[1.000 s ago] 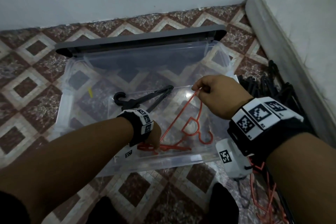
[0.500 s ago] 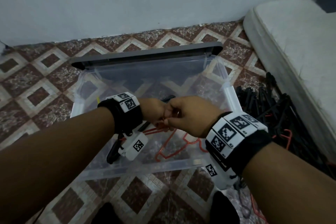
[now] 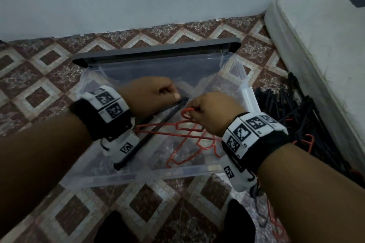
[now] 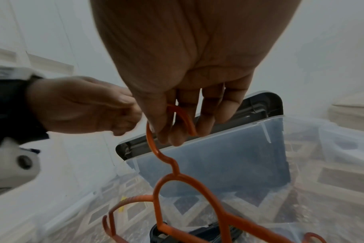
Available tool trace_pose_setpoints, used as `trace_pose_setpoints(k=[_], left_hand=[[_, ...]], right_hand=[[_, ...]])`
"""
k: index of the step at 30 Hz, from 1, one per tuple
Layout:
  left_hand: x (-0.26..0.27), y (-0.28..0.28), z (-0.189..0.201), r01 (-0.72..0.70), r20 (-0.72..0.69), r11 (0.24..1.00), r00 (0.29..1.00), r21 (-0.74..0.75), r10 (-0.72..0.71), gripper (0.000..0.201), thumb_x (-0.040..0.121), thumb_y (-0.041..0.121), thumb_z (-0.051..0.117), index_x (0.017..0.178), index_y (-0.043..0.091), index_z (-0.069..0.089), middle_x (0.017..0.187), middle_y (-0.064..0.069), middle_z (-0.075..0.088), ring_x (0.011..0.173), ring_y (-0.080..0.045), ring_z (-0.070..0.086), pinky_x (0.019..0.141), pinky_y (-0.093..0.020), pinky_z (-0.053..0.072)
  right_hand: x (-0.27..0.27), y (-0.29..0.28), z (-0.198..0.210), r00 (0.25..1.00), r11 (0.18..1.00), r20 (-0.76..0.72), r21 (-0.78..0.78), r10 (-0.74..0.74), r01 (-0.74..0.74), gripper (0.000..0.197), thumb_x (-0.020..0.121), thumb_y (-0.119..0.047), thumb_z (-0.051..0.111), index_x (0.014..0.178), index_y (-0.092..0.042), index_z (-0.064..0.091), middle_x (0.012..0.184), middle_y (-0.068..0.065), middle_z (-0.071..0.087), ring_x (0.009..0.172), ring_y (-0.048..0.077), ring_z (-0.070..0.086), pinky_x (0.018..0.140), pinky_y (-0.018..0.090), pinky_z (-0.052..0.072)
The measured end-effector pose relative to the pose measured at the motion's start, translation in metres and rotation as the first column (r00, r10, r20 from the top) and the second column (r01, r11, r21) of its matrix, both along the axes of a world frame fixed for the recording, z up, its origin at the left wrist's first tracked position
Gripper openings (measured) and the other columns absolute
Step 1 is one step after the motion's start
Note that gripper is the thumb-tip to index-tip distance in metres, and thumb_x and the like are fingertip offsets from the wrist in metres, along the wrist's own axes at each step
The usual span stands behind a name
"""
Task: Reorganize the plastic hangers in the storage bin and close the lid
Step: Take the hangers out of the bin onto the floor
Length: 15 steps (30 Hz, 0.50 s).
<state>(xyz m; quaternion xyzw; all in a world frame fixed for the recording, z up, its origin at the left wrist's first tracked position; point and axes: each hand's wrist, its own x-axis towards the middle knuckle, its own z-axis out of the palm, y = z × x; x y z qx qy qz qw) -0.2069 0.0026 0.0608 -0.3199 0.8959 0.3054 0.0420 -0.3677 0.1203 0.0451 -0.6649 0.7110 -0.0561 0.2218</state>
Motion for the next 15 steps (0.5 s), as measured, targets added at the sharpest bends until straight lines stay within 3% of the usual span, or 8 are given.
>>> trace_pose_setpoints(k=[2, 3, 5, 7, 9, 11, 13, 15], left_hand=[[0.024, -0.001, 0.018, 0.064, -0.063, 0.998, 0.996, 0.023, -0.062, 0.022, 0.095, 0.042, 0.056, 0.080, 0.029, 0.063, 0.072, 0.004, 0.065, 0.065, -0.011, 0.062, 0.065, -0.029, 0.050], [0.034, -0.001, 0.025, 0.108, -0.057, 0.985, 0.993, 0.132, -0.102, 0.026, 0.096, 0.041, 0.056, 0.075, 0.027, 0.064, 0.067, 0.003, 0.066, 0.062, -0.013, 0.063, 0.063, -0.027, 0.051], [0.046, 0.005, 0.025, 0.167, 0.044, 0.897, 0.978, 0.410, -0.202, 0.028, 0.098, 0.033, 0.056, 0.077, 0.023, 0.071, 0.070, 0.002, 0.071, 0.065, -0.014, 0.068, 0.064, -0.021, 0.052], [0.042, 0.010, 0.002, 0.211, 0.207, 0.830, 0.910, 0.516, -0.360, 0.023, 0.097, 0.026, 0.056, 0.086, 0.020, 0.075, 0.079, 0.004, 0.075, 0.073, -0.012, 0.070, 0.069, -0.021, 0.052], [0.028, 0.018, -0.041, 0.263, 0.363, 0.833, 0.806, 0.487, -0.467, 0.019, 0.095, 0.028, 0.056, 0.094, 0.020, 0.074, 0.087, 0.006, 0.075, 0.080, -0.010, 0.070, 0.076, -0.024, 0.053], [0.010, 0.026, -0.091, 0.370, 0.483, 0.858, 0.714, 0.356, -0.507, 0.020, 0.093, 0.034, 0.057, 0.100, 0.020, 0.071, 0.098, 0.005, 0.072, 0.090, -0.014, 0.067, 0.084, -0.028, 0.051], [-0.005, 0.030, -0.140, 0.433, 0.544, 0.855, 0.661, 0.286, -0.517, 0.025, 0.093, 0.034, 0.059, 0.110, 0.019, 0.069, 0.111, 0.000, 0.068, 0.096, -0.018, 0.062, 0.082, -0.026, 0.046], [-0.020, 0.028, -0.179, 0.503, 0.584, 0.817, 0.586, 0.283, -0.563, 0.033, 0.095, 0.034, 0.056, 0.116, 0.012, 0.066, 0.120, -0.006, 0.064, 0.103, -0.023, 0.060, 0.086, -0.029, 0.046]], right_hand=[[-0.003, 0.000, 0.000, 0.999, 0.999, -0.018, -0.021, -0.043, 0.043, 0.029, 0.096, -0.044, 0.049, 0.106, -0.030, 0.072, 0.093, 0.001, 0.072, 0.085, 0.024, 0.064, 0.076, 0.035, 0.055], [-0.005, -0.002, -0.001, 0.998, 0.998, -0.027, -0.031, -0.061, 0.060, 0.030, 0.096, -0.044, 0.049, 0.106, -0.029, 0.073, 0.094, 0.001, 0.072, 0.086, 0.024, 0.065, 0.077, 0.035, 0.054], [-0.007, -0.003, -0.002, 0.995, 0.995, -0.013, -0.043, -0.094, 0.093, 0.029, 0.097, -0.043, 0.049, 0.104, -0.028, 0.073, 0.094, 0.001, 0.072, 0.087, 0.024, 0.065, 0.077, 0.034, 0.053], [-0.007, -0.005, -0.003, 0.994, 0.993, -0.009, -0.054, -0.109, 0.108, 0.029, 0.097, -0.043, 0.051, 0.102, -0.027, 0.074, 0.091, 0.000, 0.072, 0.084, 0.022, 0.065, 0.074, 0.032, 0.052], [-0.006, -0.005, -0.005, 0.993, 0.990, -0.003, -0.080, -0.119, 0.118, 0.029, 0.096, -0.043, 0.052, 0.100, -0.026, 0.075, 0.086, 0.000, 0.071, 0.082, 0.021, 0.064, 0.070, 0.029, 0.047], [-0.004, -0.005, -0.004, 0.992, 0.987, 0.009, -0.097, -0.128, 0.128, 0.030, 0.095, -0.046, 0.053, 0.095, -0.025, 0.074, 0.081, 0.000, 0.069, 0.080, 0.021, 0.063, 0.067, 0.028, 0.043], [-0.002, -0.006, -0.004, 0.992, 0.986, 0.006, -0.110, -0.128, 0.128, 0.033, 0.096, -0.048, 0.050, 0.088, -0.024, 0.072, 0.074, -0.002, 0.064, 0.077, 0.022, 0.062, 0.065, 0.028, 0.037], [0.000, -0.007, -0.003, 0.992, 0.986, 0.013, -0.104, -0.128, 0.128, 0.035, 0.097, -0.048, 0.048, 0.087, -0.024, 0.071, 0.074, -0.003, 0.065, 0.076, 0.022, 0.062, 0.065, 0.029, 0.041]])
